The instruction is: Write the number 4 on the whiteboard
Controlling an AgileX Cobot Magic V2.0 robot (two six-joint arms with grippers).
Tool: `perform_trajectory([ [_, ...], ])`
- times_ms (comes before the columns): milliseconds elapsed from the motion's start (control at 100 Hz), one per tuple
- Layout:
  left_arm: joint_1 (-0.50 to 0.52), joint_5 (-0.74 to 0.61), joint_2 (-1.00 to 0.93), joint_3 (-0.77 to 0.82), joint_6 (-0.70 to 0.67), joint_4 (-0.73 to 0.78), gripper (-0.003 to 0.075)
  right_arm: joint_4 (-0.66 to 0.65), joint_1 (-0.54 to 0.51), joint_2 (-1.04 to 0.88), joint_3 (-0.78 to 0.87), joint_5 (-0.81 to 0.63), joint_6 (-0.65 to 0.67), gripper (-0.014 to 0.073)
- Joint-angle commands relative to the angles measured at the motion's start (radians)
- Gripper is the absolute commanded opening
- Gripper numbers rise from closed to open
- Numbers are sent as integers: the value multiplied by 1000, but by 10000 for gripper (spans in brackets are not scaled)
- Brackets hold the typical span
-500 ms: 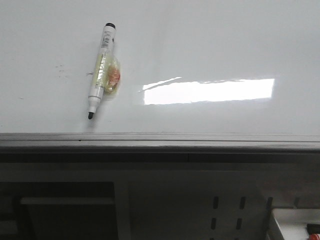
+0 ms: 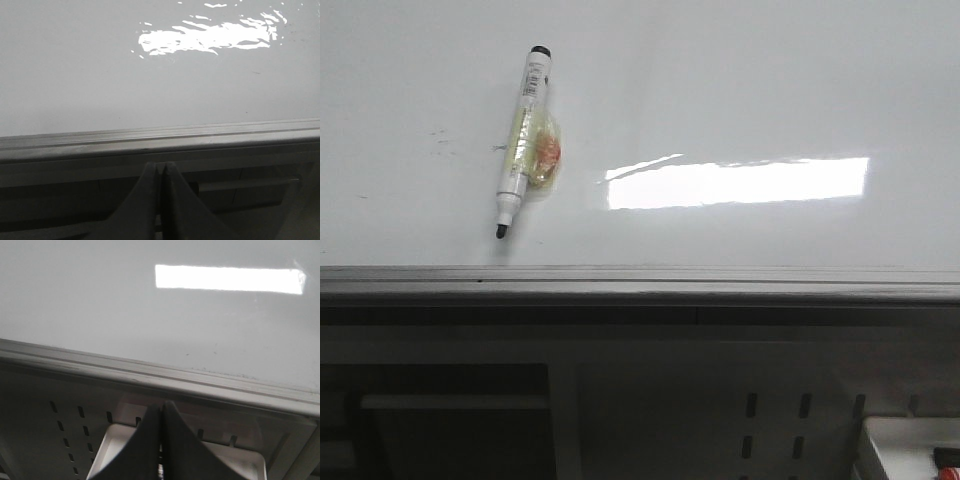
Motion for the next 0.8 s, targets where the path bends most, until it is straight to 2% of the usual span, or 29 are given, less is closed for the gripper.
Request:
perform_trajectory([
  [0,2,-44,-23,35,-11,-18,-20,-17,-7,-14,19,-17,-1,-64],
  [510,2,-50,-23,35,-9,-2,-20,-21,-7,-14,19,-24,-1,-64],
  [600,2,-54,-23,35,-9,-133,-20,-21,-7,-14,19,-148,-1,-64],
  [700,2,-62,-23,35,-9,-468,-20,63,-7,-14,19,-363,-1,-64],
  [790,2,-100,-23,35,-9,-621,-20,131,-7,-14,19,-515,-1,-64],
])
